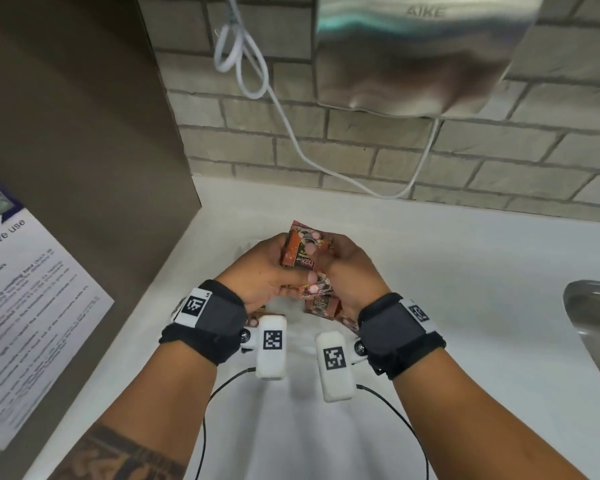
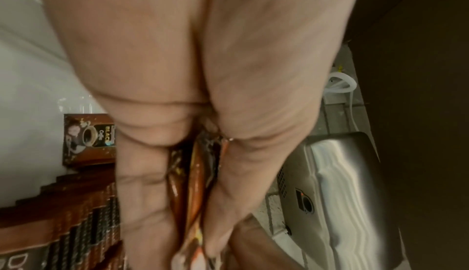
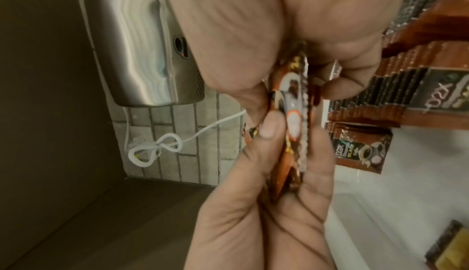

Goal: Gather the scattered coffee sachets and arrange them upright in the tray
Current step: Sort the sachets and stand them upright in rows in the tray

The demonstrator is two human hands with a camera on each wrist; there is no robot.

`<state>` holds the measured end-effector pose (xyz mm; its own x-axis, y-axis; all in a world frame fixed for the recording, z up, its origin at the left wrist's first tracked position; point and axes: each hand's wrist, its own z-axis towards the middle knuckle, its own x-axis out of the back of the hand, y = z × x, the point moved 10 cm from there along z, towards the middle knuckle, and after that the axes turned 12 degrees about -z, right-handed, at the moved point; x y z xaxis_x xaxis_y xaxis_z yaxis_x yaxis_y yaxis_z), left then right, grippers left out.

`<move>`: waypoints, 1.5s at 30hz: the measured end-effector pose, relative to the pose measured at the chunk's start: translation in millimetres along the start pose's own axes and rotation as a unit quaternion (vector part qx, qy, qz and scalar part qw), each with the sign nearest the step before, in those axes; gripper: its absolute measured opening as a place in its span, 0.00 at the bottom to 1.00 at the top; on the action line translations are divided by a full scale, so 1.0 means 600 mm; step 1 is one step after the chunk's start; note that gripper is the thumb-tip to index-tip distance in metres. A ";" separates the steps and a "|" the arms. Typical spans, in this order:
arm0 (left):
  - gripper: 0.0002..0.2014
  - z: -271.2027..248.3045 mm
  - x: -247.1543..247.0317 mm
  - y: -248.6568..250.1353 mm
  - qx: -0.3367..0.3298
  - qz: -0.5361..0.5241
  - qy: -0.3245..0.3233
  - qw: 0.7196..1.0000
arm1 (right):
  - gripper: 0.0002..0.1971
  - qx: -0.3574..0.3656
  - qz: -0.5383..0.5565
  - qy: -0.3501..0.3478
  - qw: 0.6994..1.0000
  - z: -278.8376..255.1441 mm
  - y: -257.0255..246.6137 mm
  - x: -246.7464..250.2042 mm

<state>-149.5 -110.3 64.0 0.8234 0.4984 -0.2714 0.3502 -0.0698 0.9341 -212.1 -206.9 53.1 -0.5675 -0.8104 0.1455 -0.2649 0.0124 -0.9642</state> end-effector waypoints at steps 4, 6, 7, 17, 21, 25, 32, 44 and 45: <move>0.22 -0.002 0.018 0.007 -0.012 0.026 0.041 0.999 | 0.17 0.052 -0.048 0.018 0.997 0.009 -0.027 0.021; 0.22 -0.002 0.029 0.014 -0.016 0.029 0.044 0.998 | 0.13 0.054 -0.055 0.021 0.997 0.016 -0.032 0.024; 0.23 -0.001 0.035 0.017 -0.020 0.028 0.046 0.998 | 0.12 0.050 -0.054 0.029 0.997 0.018 -0.032 0.028; 0.20 0.018 0.097 0.045 -0.074 -0.029 0.118 0.990 | 0.16 0.026 -0.119 -0.032 0.992 -0.001 -0.027 -0.009; 0.19 0.020 0.103 0.052 -0.085 -0.031 0.118 0.989 | 0.08 -0.021 -0.081 -0.084 0.993 -0.013 -0.020 -0.023; 0.19 0.014 0.117 0.056 -0.089 -0.051 0.124 0.987 | 0.09 -0.063 0.107 -0.124 0.984 -0.024 -0.021 -0.027; 0.21 0.008 0.111 0.053 -0.079 -0.044 0.112 0.990 | 0.19 -0.052 0.139 -0.051 0.988 0.001 -0.015 0.002; 0.26 -0.004 0.071 0.057 -0.084 -0.007 0.047 0.995 | 0.31 -0.006 0.035 -0.074 0.997 0.003 -0.035 -0.029; 0.26 -0.005 0.071 0.057 -0.083 -0.005 0.045 0.996 | 0.32 -0.001 0.032 -0.086 0.996 0.003 -0.035 -0.034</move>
<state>-103.8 -89.2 85.1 0.7744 0.5738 -0.2666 0.2740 0.0757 0.9587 -193.7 -191.5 70.2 -0.4414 -0.8962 0.0436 -0.2339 0.0680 -0.9699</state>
